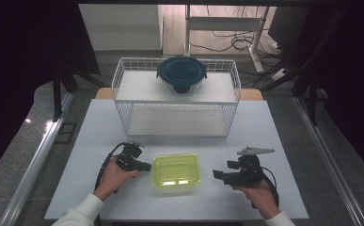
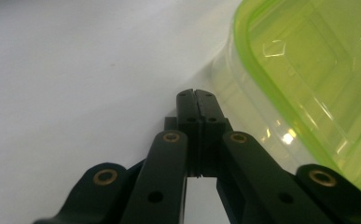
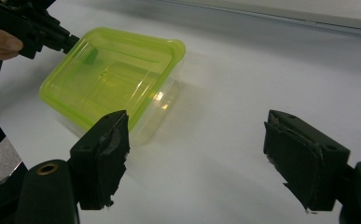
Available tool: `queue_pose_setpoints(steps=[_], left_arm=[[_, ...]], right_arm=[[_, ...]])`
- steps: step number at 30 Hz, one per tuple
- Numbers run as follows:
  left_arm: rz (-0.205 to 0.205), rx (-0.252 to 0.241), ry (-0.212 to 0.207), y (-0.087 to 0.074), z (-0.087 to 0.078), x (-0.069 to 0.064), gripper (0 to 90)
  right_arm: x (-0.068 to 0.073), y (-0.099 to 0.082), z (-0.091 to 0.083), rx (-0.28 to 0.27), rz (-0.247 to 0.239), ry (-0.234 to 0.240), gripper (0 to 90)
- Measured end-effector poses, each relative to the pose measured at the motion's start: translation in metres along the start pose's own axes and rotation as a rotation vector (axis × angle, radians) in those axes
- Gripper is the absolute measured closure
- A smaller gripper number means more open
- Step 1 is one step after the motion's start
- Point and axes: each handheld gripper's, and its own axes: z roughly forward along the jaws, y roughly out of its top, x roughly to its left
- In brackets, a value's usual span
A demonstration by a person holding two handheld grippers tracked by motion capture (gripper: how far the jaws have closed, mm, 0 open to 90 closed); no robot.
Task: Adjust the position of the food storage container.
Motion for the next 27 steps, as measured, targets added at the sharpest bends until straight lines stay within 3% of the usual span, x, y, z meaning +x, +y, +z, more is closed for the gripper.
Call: queue_pose_setpoints(steps=[8,10,13,15,17,22,25,27], left_arm=[[-0.039,-0.141,0.01,-0.017,-0.037,-0.001,88.3],[-0.031,-0.174,0.022,-0.021,-0.043,-0.006,82.5],[-0.019,-0.216,0.047,-0.025,-0.048,-0.016,65.1],[-0.046,-0.237,0.055,-0.028,-0.05,-0.022,49.2],[-0.054,-0.252,0.057,-0.03,-0.052,-0.025,39.5],[-0.052,-0.275,0.05,-0.035,-0.055,-0.031,27.9],[-0.057,-0.289,0.083,-0.037,-0.057,-0.031,29.4],[-0.061,-0.286,0.08,-0.038,-0.057,-0.03,29.3]], right_arm=[[0.0,-0.001,0.0,-0.001,0.004,-0.003,22.1],[0.0,-0.001,0.001,0.004,0.003,-0.002,22.1],[0.0,-0.001,0.002,0.006,0.0,-0.002,22.0],[-0.001,-0.002,0.001,0.004,0.001,-0.003,22.0],[-0.001,-0.002,0.001,0.003,0.002,-0.004,22.0],[0.0,-0.002,0.001,0.003,-0.002,-0.003,22.0],[0.001,-0.002,0.002,0.011,-0.003,0.0,22.0],[0.002,-0.002,0.003,0.013,-0.009,-0.004,22.0]])
